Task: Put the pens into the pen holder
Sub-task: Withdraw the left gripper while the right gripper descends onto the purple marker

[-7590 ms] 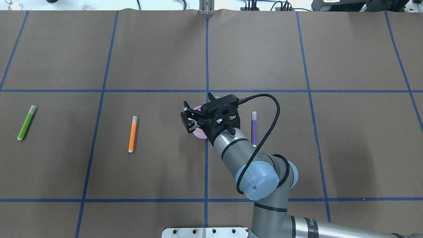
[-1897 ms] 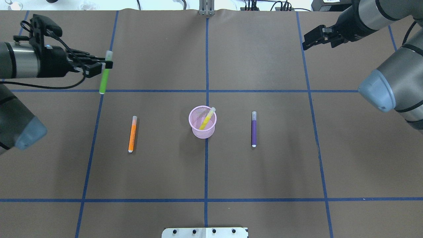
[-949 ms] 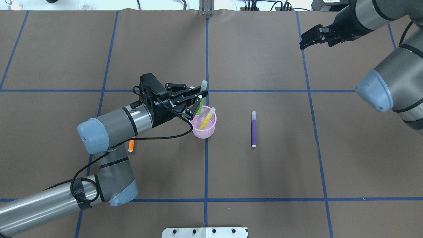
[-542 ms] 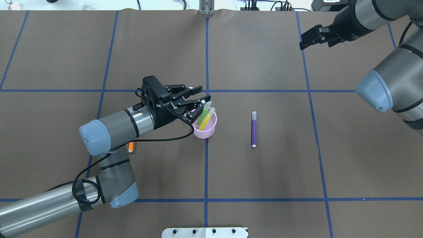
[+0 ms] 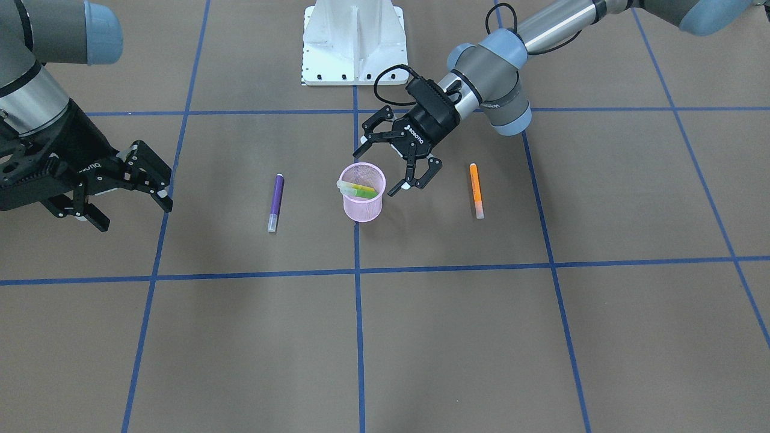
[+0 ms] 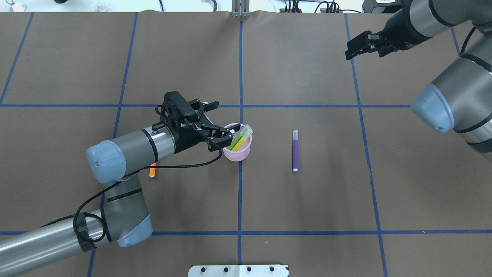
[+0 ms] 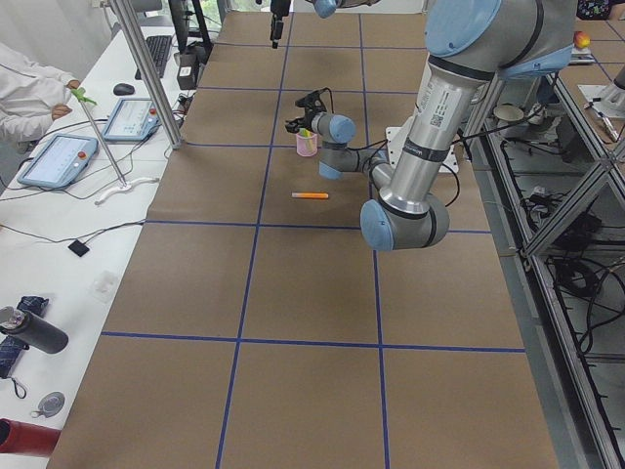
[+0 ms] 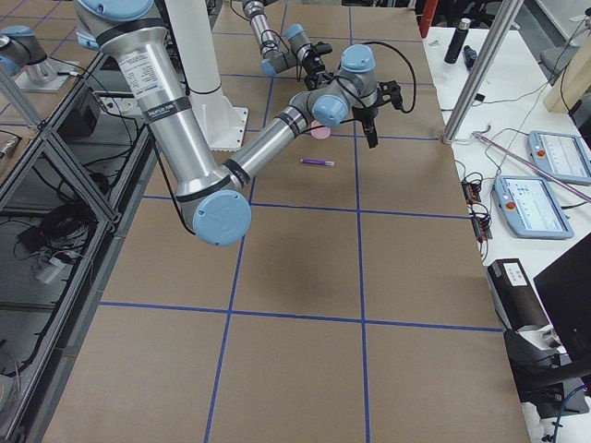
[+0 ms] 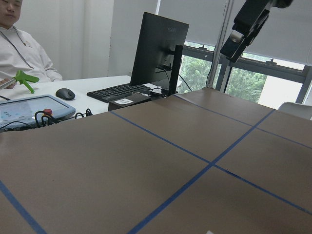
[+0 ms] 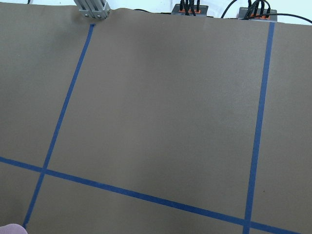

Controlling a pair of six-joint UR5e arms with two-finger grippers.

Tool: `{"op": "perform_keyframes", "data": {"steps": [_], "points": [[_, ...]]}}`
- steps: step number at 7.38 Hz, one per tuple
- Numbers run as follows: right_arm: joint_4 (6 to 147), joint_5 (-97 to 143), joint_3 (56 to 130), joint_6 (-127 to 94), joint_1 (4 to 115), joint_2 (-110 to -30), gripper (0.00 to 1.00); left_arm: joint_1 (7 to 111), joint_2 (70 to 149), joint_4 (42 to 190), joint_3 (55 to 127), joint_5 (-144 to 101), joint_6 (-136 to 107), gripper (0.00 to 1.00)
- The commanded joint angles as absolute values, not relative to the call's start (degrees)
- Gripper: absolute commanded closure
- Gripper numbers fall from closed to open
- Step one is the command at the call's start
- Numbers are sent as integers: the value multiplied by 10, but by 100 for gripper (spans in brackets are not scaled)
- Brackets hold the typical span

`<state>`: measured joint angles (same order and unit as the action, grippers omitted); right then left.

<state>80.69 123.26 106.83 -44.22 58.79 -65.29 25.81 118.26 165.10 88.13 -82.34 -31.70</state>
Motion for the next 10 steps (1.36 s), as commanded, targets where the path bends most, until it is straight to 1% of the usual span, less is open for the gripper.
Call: {"op": "perform_keyframes", "data": {"steps": [1, 2, 3, 4, 6, 7, 8, 10], "points": [[809, 1217, 1070, -503, 560, -653, 1, 285, 1119, 1442, 1023, -864, -323, 1], [809, 1184, 1077, -553, 529, -651, 1, 318, 1099, 1333, 1074, -906, -340, 1], [810, 1162, 1079, -589, 507, -653, 1, 368, 1094, 1215, 1117, -984, -342, 1], [813, 1141, 1078, -607, 485, -658, 2, 420, 1093, 1103, 1146, -1061, -342, 1], [890, 1098, 1077, -621, 441, -650, 2, 515, 1090, 953, 1151, -1175, -341, 1], [893, 1079, 1065, -622, 419, -650, 3, 556, 1061, 937, 1153, -1219, -334, 0], [892, 1068, 1048, -644, 406, -650, 3, 572, 1045, 937, 1157, -1233, -333, 0], [884, 1030, 1018, -710, 363, -629, 4, 574, 1035, 936, 1172, -1228, -339, 0]]}}
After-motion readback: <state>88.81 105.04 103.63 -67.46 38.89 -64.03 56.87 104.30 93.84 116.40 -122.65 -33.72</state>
